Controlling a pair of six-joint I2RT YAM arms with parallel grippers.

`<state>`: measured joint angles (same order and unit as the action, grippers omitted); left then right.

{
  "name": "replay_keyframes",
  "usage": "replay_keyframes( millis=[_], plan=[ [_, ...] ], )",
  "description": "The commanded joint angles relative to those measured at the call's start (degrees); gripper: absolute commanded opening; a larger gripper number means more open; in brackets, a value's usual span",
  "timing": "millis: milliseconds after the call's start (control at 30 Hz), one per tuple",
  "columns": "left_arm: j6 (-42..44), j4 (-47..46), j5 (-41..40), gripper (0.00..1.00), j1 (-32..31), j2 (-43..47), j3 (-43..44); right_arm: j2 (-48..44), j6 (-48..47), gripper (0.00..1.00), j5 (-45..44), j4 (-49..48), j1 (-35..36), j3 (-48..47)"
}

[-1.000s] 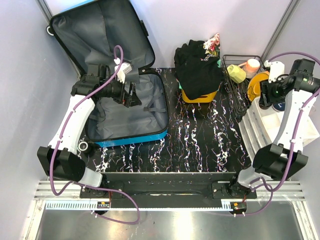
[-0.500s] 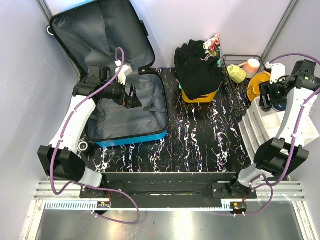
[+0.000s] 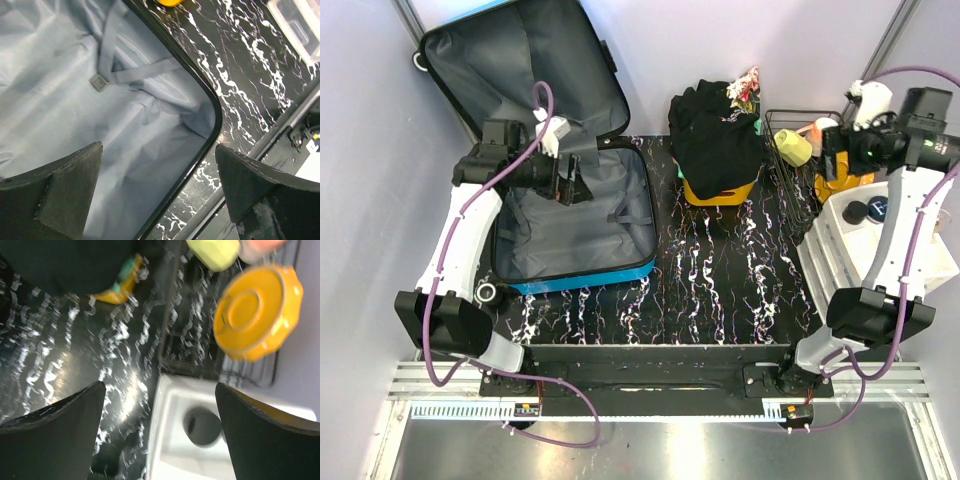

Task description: Open, take out, and arrange the luggage

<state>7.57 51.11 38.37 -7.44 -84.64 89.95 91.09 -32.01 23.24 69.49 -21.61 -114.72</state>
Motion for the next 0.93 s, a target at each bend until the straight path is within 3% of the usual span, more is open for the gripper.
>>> replay_keyframes(
  millis=[0,233,367,500,600,900],
  plan=[
    [-1.6,2.0,-2.3,0.99,3.7,-1.5,6.9,0.8,13.0,1.0,3.9,-10.3,8.1,-2.9],
    [-1.9,4.9,-6.6,0.99,9.1,-2.5,8.1,0.4,25.6,1.0,4.0,-29.7,21.3,8.7],
    [-0.6,1.4,-11.7,0.99,9.5,1.1,-3.6,-3.4,30.9,1.0,4.1,-43.1,27.8,23.0],
    [1.0,-4.6,-15.2,0.99,9.4,7.5,-15.4,-6.9,33.7,1.0,2.4,-50.2,32.0,39.1],
    [1.0,-6.4,-16.1,0.99,9.3,9.4,-20.7,-9.8,33.1,1.0,1.3,-53.1,32.7,45.9],
    [-0.6,-7.8,-16.0,0.99,9.3,10.8,-20.4,-13.4,32.3,1.0,0.0,-53.2,32.9,45.7]
  ],
)
